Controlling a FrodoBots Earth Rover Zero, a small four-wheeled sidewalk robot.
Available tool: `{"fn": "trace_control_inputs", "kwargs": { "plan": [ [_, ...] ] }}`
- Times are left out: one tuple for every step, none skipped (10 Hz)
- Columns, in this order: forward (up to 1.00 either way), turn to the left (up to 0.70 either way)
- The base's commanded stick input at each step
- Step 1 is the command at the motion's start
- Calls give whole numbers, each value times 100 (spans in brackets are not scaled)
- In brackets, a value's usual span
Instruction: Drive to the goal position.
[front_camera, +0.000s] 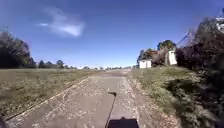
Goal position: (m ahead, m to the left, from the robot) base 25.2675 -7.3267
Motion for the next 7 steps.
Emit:
{"fn": "trace_control_inputs", "kwargs": {
  "plan": [
    [50,0],
    [50,0],
    [50,0],
    [50,0],
    [50,0],
    [50,0],
    [50,0]
  ]
}}
